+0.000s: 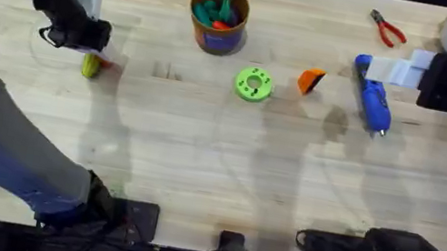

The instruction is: Pick up the gripper from the table and insert it into the empty holder that is missing its gripper. Then pick up a screw, insert it into the mounting hole, and use the screwdriver to tighten it. Finally, clean up the table by picking up the vegetable and placing it into the bucket.

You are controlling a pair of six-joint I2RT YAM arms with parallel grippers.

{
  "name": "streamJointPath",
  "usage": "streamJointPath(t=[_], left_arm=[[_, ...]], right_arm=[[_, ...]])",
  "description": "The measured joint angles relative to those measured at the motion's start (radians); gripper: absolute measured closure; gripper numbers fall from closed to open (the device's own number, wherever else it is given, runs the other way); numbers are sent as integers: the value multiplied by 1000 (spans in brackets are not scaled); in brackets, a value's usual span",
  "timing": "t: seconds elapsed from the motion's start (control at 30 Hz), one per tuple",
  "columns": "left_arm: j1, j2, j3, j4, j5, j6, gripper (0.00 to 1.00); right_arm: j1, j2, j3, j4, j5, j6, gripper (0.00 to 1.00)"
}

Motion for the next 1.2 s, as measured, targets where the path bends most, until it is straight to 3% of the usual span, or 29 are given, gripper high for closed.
streamJointPath(t=[0.33,0.8,1.03,1.2], left_arm=[[-7,-31,10,-34,64,-16,997],[-42,-494,32,-132,66,-81,997],[-104,-584,32,-187,67,-87,997],[-109,-601,32,-223,71,-96,997]], right_arm=[[0,0,0,0,0,0,8],[0,0,0,0,0,0,8],[0,0,0,0,0,0,7],[0,0,0,0,0,0,8]])
